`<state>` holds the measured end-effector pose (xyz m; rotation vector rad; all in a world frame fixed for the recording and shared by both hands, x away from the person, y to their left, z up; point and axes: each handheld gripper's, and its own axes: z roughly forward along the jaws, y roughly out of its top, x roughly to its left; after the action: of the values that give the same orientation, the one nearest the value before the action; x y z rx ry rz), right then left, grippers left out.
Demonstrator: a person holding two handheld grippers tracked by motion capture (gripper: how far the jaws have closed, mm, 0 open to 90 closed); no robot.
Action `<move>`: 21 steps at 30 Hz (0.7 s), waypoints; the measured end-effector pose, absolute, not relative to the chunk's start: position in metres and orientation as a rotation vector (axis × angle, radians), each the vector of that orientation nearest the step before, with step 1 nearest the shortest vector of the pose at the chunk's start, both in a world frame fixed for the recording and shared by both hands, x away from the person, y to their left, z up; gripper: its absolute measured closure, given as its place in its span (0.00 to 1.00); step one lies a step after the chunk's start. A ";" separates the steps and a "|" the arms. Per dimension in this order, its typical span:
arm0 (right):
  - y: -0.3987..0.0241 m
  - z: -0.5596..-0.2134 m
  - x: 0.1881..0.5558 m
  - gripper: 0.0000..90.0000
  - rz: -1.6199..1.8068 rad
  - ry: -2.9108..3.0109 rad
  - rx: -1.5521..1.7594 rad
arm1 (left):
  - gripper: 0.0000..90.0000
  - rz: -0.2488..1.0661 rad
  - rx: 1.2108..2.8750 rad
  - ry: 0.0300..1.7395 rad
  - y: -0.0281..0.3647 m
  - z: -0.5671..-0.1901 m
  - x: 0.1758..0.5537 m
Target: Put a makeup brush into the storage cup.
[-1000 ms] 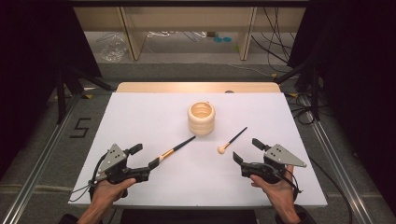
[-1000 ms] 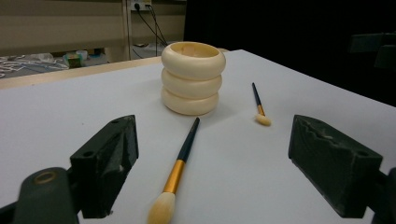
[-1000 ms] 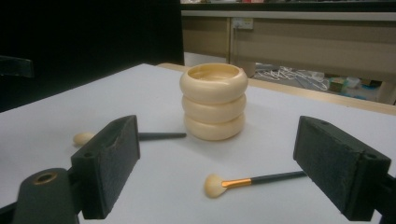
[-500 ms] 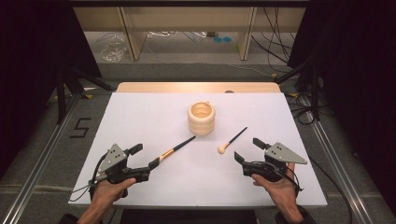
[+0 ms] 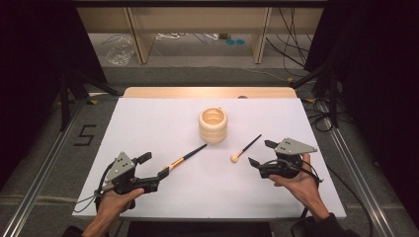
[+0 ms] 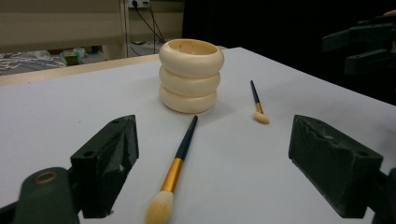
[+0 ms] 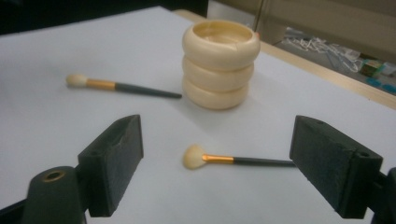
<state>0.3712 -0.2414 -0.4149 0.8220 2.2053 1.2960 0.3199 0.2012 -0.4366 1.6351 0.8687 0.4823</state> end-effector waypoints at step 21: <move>-0.236 -0.425 0.444 0.29 1.036 2.525 0.688 | 0.18 0.485 1.628 0.875 0.204 -0.437 0.320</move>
<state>0.4443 -0.2356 -0.4252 0.6882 2.5248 1.0365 0.3200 0.2038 -0.4368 1.6279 0.8746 0.4854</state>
